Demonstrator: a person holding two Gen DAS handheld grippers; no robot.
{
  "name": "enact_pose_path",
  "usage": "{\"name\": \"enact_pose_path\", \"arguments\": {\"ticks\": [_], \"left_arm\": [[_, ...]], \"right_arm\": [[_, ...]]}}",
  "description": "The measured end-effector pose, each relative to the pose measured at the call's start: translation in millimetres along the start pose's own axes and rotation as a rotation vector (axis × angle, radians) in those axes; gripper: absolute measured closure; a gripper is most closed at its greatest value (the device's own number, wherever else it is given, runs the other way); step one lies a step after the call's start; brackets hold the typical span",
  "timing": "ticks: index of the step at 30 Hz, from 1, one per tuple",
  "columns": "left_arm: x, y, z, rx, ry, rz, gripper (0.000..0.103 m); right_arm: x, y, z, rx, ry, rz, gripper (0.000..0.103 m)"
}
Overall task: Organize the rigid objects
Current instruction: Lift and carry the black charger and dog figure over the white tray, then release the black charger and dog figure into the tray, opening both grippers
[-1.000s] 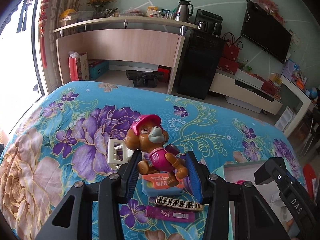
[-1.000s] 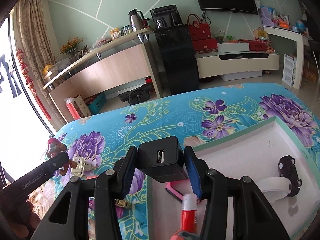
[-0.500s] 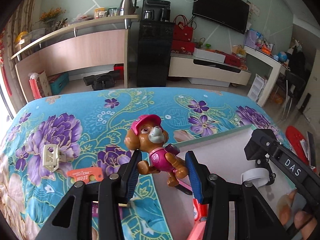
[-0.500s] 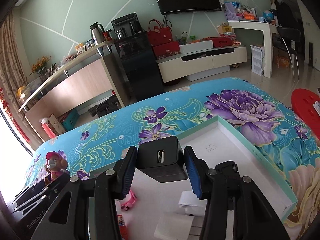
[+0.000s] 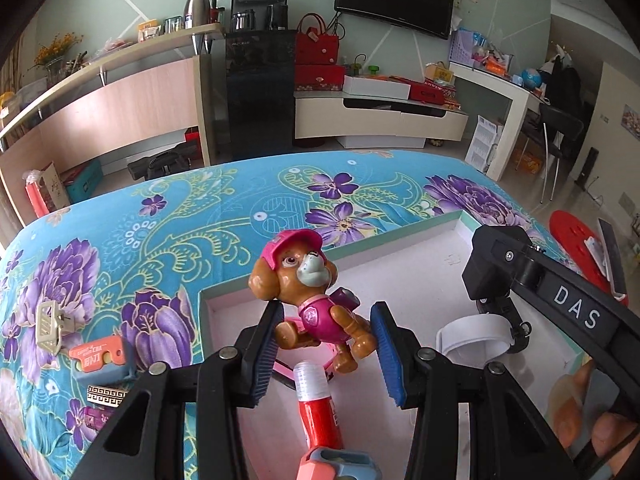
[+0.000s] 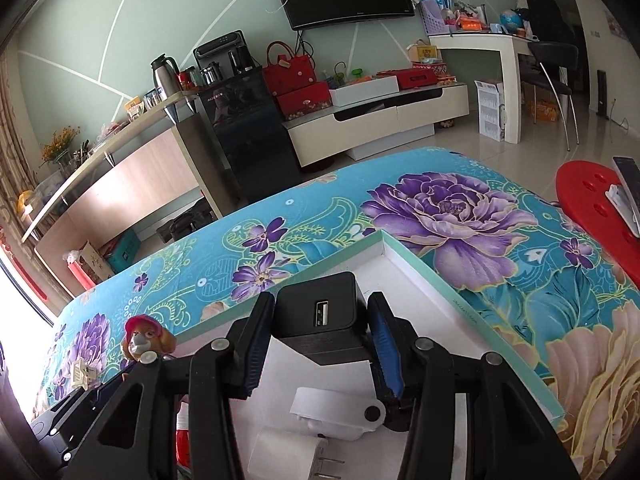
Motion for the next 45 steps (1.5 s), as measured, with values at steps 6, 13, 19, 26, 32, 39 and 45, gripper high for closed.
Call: {"name": "enact_pose_path", "arguments": {"ticks": [6, 13, 19, 26, 32, 39, 45], "left_arm": [[5, 7, -2, -0.006, -0.008, -0.022, 0.055], [10, 11, -3, -0.014, -0.011, -0.041, 0.055], [11, 12, -4, -0.017, -0.015, -0.045, 0.054], [9, 7, -7, -0.024, -0.025, -0.036, 0.041], [6, 1, -11, -0.028, -0.031, -0.027, 0.041], [0, -14, -24, -0.049, -0.056, 0.012, 0.036], [-2, -22, -46, -0.085, -0.110, 0.028, 0.034]], "right_arm": [[5, 9, -2, -0.004, -0.009, -0.034, 0.053], [12, 17, -6, -0.018, -0.025, -0.071, 0.053], [14, 18, -6, -0.011, -0.029, -0.084, 0.053], [15, 19, -6, -0.009, -0.028, -0.093, 0.053], [12, 13, -8, -0.006, -0.036, -0.070, 0.053], [7, 5, -13, 0.005, -0.061, -0.040, 0.053], [7, 6, -16, 0.003, -0.071, -0.043, 0.053]]}}
Point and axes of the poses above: each gripper's, at about its wrist camera, not at the fingertips, and y roughly the way its jaws point, z to its right, x to its underside, the point moved 4 cm from there along y, roughly the way its jaws point, and after that the axes turned 6 degrees about x, right-handed, at the moved point
